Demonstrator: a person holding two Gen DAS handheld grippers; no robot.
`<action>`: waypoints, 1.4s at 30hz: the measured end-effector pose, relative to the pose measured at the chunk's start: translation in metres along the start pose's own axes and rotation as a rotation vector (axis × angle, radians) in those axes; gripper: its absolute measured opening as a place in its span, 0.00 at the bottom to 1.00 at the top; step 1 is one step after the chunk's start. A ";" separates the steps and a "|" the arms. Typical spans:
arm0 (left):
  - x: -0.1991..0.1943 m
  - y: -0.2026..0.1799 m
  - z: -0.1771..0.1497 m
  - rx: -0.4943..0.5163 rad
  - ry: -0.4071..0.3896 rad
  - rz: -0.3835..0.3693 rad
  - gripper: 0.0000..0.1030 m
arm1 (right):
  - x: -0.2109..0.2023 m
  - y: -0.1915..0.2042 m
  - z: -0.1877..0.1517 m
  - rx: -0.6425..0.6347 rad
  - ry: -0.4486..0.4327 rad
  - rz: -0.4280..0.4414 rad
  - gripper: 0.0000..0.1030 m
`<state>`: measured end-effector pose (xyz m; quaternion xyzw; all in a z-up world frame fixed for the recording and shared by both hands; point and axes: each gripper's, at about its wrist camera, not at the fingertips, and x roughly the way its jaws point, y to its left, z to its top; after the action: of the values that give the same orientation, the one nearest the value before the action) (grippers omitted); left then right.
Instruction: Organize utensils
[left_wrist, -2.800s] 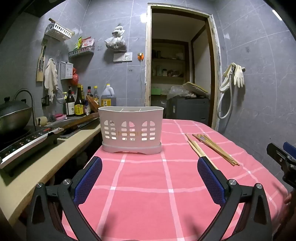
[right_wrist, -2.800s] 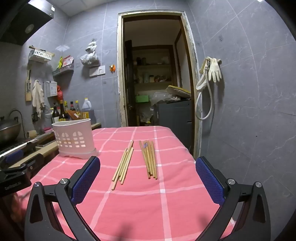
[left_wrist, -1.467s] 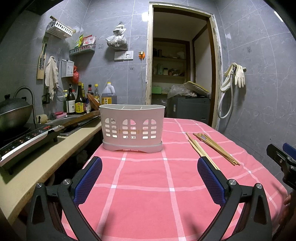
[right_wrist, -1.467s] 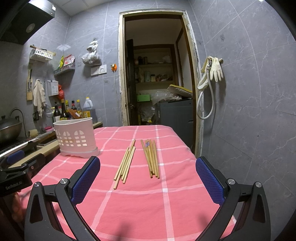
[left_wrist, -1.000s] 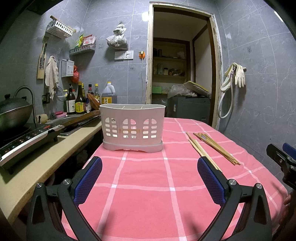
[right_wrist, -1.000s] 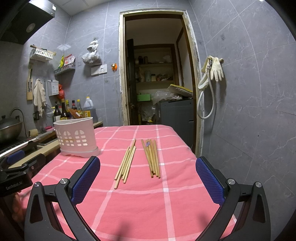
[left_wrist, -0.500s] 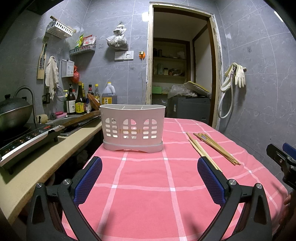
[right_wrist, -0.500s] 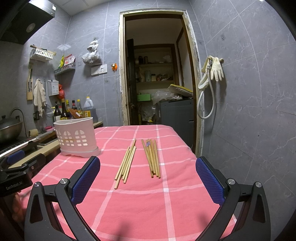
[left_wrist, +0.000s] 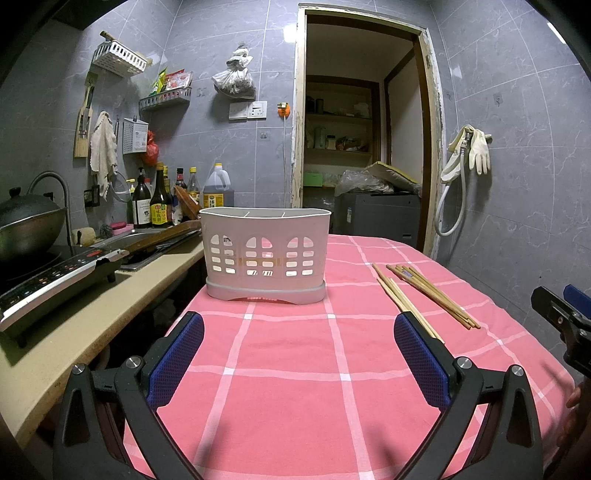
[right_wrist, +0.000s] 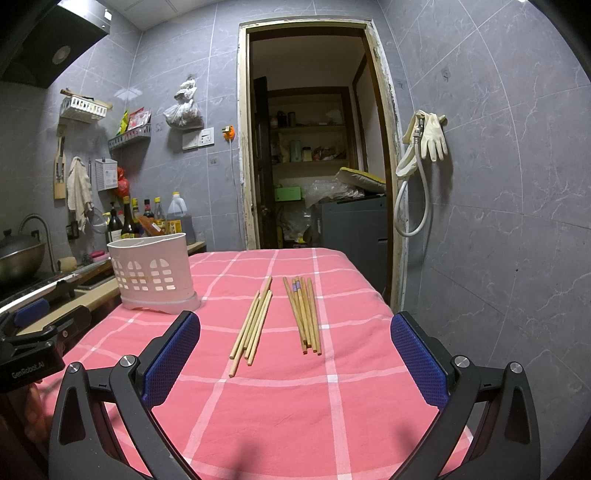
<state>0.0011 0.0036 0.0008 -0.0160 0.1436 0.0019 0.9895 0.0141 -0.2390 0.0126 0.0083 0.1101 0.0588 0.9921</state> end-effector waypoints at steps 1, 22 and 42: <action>0.000 0.000 0.000 0.000 0.000 0.000 0.98 | 0.000 0.000 0.000 0.000 0.000 0.000 1.00; 0.003 0.008 0.008 -0.001 -0.027 0.008 0.98 | 0.003 -0.001 0.014 -0.027 -0.028 -0.017 1.00; 0.096 -0.033 0.077 0.049 0.085 -0.124 0.98 | 0.103 -0.037 0.086 -0.091 0.097 0.045 1.00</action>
<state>0.1152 -0.0267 0.0479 -0.0007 0.1844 -0.0637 0.9808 0.1374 -0.2643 0.0728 -0.0372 0.1553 0.0866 0.9834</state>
